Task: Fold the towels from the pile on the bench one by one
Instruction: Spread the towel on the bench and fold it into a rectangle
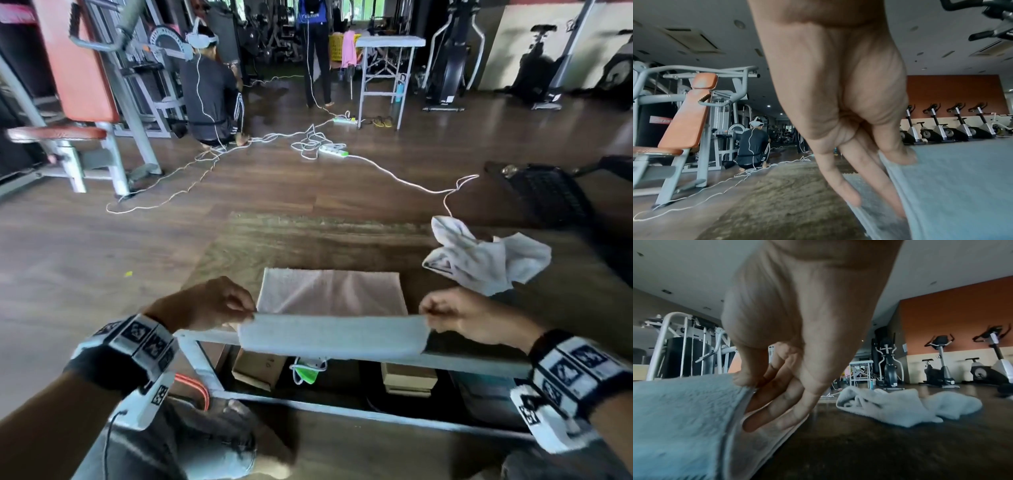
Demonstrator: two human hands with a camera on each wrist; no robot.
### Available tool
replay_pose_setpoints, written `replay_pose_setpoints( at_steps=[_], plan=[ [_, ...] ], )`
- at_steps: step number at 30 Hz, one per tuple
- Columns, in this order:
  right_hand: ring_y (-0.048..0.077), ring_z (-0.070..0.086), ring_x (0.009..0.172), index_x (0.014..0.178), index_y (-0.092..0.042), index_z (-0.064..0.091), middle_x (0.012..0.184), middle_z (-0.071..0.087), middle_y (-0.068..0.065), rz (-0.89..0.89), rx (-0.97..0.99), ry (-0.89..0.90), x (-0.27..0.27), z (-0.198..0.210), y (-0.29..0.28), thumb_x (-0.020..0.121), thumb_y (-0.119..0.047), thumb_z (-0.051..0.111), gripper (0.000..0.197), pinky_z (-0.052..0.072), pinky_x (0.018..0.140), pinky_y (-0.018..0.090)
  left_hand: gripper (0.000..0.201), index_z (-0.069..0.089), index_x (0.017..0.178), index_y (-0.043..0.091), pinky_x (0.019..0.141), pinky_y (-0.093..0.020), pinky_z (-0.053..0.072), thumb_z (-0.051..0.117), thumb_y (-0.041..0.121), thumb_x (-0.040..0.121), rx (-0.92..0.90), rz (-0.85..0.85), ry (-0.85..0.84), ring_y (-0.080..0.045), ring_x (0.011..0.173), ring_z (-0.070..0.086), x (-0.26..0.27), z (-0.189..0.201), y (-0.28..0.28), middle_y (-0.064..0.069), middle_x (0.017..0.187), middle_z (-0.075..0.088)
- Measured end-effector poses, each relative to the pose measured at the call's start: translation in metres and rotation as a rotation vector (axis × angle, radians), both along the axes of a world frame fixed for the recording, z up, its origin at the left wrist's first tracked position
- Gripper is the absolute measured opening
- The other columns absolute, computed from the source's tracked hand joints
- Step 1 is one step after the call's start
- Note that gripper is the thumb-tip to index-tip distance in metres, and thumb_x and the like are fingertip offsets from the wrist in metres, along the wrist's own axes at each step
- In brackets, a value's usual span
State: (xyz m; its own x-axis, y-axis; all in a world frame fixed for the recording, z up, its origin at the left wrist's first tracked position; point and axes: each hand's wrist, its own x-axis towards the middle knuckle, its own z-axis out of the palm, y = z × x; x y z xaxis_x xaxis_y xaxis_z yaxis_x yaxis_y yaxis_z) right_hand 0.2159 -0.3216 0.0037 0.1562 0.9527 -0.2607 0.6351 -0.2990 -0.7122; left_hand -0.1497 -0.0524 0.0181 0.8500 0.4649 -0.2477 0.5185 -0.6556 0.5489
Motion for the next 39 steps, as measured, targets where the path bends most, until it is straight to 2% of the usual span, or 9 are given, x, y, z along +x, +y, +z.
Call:
replay_pose_setpoints(
  at_steps=[9, 13, 15, 19, 24, 27, 29, 35, 39],
  plan=[
    [0.018, 0.073, 0.083, 0.094, -0.012, 0.066, 0.086, 0.076, 0.003, -0.231, 0.012, -0.028, -0.001, -0.014, 0.033, 0.097, -0.015, 0.061, 0.006, 0.057, 0.078, 0.035, 0.003, 0.073, 0.085, 0.015, 0.068, -0.034, 0.062, 0.072, 0.017, 0.086, 0.022, 0.256, -0.062, -0.016, 0.077, 0.072, 0.021, -0.011, 0.014, 0.002, 0.084, 0.074],
    [0.015, 0.067, 0.083, 0.086, -0.023, 0.067, 0.084, 0.072, -0.004, -0.326, 0.059, -0.214, 0.004, -0.022, 0.062, 0.094, -0.023, 0.065, 0.008, 0.054, 0.074, 0.033, 0.007, 0.075, 0.089, 0.010, 0.051, -0.008, 0.045, 0.072, 0.017, 0.086, 0.149, 0.341, -0.120, 0.004, 0.060, 0.061, 0.041, -0.024, 0.026, 0.001, 0.082, 0.072],
    [0.011, 0.062, 0.082, 0.088, -0.021, 0.067, 0.086, 0.069, -0.004, -0.378, 0.085, -0.271, 0.004, -0.027, 0.076, 0.094, -0.023, 0.064, 0.007, 0.045, 0.064, 0.024, 0.007, 0.074, 0.087, 0.009, 0.048, -0.005, 0.039, 0.072, 0.015, 0.086, 0.168, 0.405, -0.153, 0.005, 0.062, 0.059, 0.051, -0.032, 0.032, 0.002, 0.081, 0.071],
    [0.009, 0.058, 0.073, 0.086, -0.013, 0.068, 0.082, 0.067, -0.001, -0.431, 0.094, -0.351, 0.008, -0.045, 0.097, 0.093, -0.018, 0.062, 0.010, 0.038, 0.057, 0.022, 0.006, 0.074, 0.084, 0.015, 0.064, -0.017, 0.044, 0.074, 0.022, 0.084, 0.186, 0.499, -0.149, -0.008, 0.079, 0.064, 0.067, -0.050, 0.046, 0.003, 0.087, 0.069],
    [0.020, 0.065, 0.076, 0.075, -0.014, 0.067, 0.075, 0.068, 0.000, -0.438, 0.105, -0.388, 0.014, -0.070, 0.106, 0.087, -0.013, 0.067, 0.012, 0.048, 0.067, 0.029, 0.009, 0.073, 0.090, 0.017, 0.078, -0.027, 0.047, 0.073, 0.024, 0.084, 0.200, 0.474, -0.082, -0.015, 0.090, 0.063, 0.075, -0.070, 0.053, 0.003, 0.092, 0.068],
    [0.020, 0.066, 0.080, 0.086, -0.013, 0.070, 0.082, 0.069, 0.000, -0.413, 0.158, -0.417, 0.015, -0.075, 0.105, 0.088, -0.016, 0.069, 0.003, 0.054, 0.075, 0.035, 0.014, 0.071, 0.097, 0.015, 0.081, -0.028, 0.052, 0.073, 0.022, 0.085, 0.214, 0.443, -0.082, -0.017, 0.089, 0.065, 0.076, -0.074, 0.054, 0.000, 0.094, 0.071],
    [0.020, 0.064, 0.083, 0.094, -0.012, 0.072, 0.087, 0.066, 0.002, -0.392, 0.180, -0.437, 0.016, -0.076, 0.104, 0.089, -0.018, 0.070, 0.008, 0.053, 0.079, 0.034, 0.018, 0.072, 0.101, 0.013, 0.079, -0.026, 0.051, 0.072, 0.023, 0.086, 0.231, 0.410, -0.065, -0.016, 0.087, 0.065, 0.077, -0.075, 0.055, -0.002, 0.097, 0.071],
    [0.014, 0.061, 0.070, 0.074, -0.018, 0.064, 0.075, 0.065, -0.002, -0.360, 0.150, -0.440, 0.017, -0.066, 0.103, 0.087, -0.013, 0.069, 0.015, 0.044, 0.064, 0.028, 0.010, 0.071, 0.094, 0.014, 0.074, -0.027, 0.052, 0.068, 0.021, 0.088, 0.291, 0.341, -0.004, -0.014, 0.085, 0.066, 0.080, -0.061, 0.055, -0.003, 0.099, 0.072],
    [0.018, 0.062, 0.067, 0.079, -0.016, 0.063, 0.070, 0.064, -0.002, -0.399, 0.269, -0.431, 0.017, -0.035, 0.100, 0.088, -0.007, 0.063, 0.013, 0.051, 0.061, 0.033, 0.005, 0.071, 0.086, 0.022, 0.057, -0.022, 0.046, 0.067, 0.024, 0.088, 0.377, 0.363, -0.129, -0.012, 0.079, 0.063, 0.084, -0.022, 0.056, 0.005, 0.088, 0.068]
  ],
)
